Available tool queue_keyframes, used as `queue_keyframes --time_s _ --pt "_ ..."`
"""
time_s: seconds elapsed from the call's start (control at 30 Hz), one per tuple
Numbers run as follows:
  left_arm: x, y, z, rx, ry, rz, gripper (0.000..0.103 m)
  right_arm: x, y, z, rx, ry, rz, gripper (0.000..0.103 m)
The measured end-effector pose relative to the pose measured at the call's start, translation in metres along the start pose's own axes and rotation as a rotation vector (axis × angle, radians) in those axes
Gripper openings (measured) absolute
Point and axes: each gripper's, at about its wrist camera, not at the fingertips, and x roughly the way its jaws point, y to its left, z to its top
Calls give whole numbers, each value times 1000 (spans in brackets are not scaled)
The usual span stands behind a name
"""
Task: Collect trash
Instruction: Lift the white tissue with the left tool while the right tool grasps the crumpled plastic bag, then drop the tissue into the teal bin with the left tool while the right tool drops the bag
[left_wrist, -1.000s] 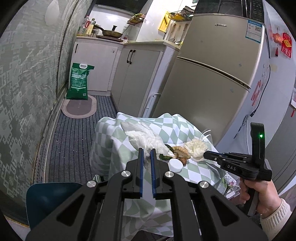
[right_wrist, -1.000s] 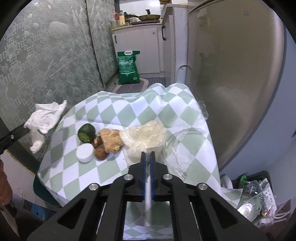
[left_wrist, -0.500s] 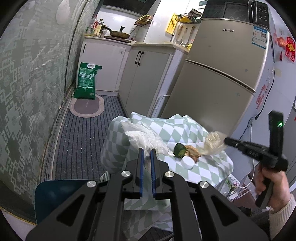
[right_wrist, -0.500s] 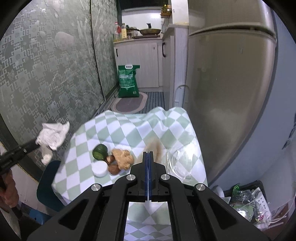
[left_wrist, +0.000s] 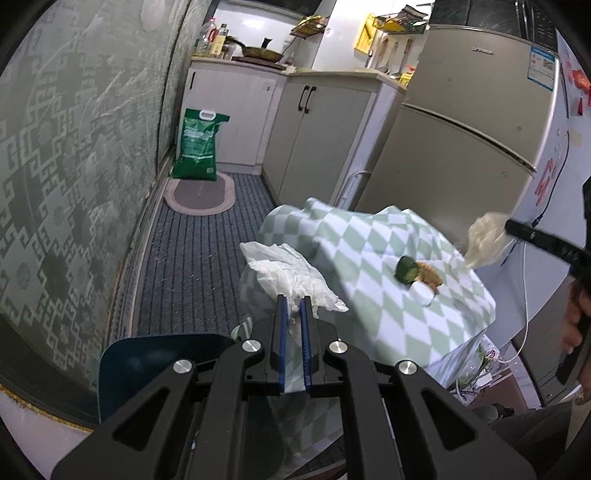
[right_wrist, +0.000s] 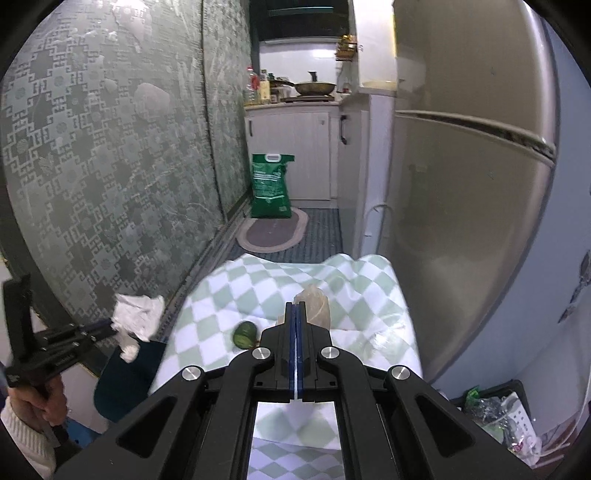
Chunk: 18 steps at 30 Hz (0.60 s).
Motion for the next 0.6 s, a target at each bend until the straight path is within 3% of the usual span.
queue_keyframes --time_s 0.6 --pt "22 50 -51 3 213 94 8 15 105 15 -119 8 200 0"
